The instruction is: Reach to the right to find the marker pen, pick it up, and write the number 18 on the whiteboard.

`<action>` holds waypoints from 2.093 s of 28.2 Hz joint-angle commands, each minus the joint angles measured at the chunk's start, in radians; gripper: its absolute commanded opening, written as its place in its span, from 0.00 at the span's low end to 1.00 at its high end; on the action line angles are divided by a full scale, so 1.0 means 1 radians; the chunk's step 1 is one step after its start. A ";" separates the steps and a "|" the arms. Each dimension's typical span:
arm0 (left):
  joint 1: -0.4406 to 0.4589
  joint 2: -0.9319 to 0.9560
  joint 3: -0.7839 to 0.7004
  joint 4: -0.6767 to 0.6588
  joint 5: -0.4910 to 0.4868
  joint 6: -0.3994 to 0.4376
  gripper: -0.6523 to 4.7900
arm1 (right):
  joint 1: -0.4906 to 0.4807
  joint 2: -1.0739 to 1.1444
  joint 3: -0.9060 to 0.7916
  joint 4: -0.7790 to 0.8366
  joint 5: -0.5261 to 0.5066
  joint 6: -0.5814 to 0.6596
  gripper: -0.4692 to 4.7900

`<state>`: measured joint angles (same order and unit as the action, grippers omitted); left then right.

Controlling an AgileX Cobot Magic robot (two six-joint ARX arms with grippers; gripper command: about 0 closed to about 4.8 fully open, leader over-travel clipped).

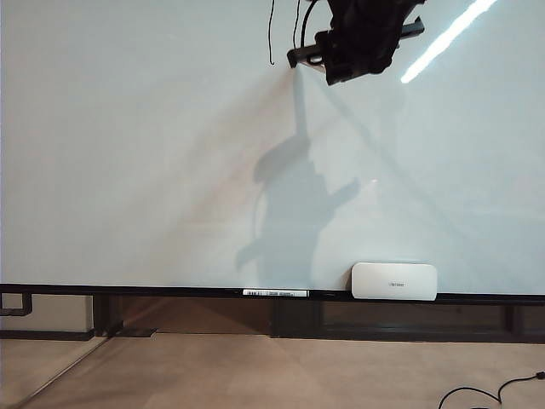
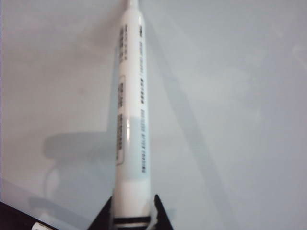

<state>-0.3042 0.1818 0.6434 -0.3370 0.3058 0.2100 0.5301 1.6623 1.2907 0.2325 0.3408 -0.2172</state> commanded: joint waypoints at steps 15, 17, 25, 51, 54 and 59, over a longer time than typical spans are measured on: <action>-0.001 0.000 0.003 -0.001 -0.014 0.000 0.11 | 0.002 -0.122 0.050 0.146 -0.031 -0.106 0.09; -0.001 0.000 0.003 -0.001 -0.013 0.000 0.11 | -0.006 -0.116 0.050 0.146 -0.060 -0.106 0.09; -0.001 0.000 0.003 -0.006 -0.013 -0.001 0.11 | -0.014 -0.101 0.050 0.158 -0.060 -0.106 0.09; -0.001 0.000 0.003 -0.011 -0.014 0.000 0.11 | -0.030 -0.019 0.130 0.172 -0.081 -0.106 0.09; -0.001 0.000 0.003 -0.016 -0.014 0.000 0.11 | -0.030 -0.008 0.140 0.163 -0.075 -0.106 0.09; -0.001 0.000 0.003 -0.018 -0.014 0.000 0.11 | -0.030 -0.008 0.139 0.151 -0.051 -0.105 0.09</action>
<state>-0.3038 0.1822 0.6434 -0.3607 0.2939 0.2096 0.4992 1.6577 1.4231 0.3752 0.2714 -0.3233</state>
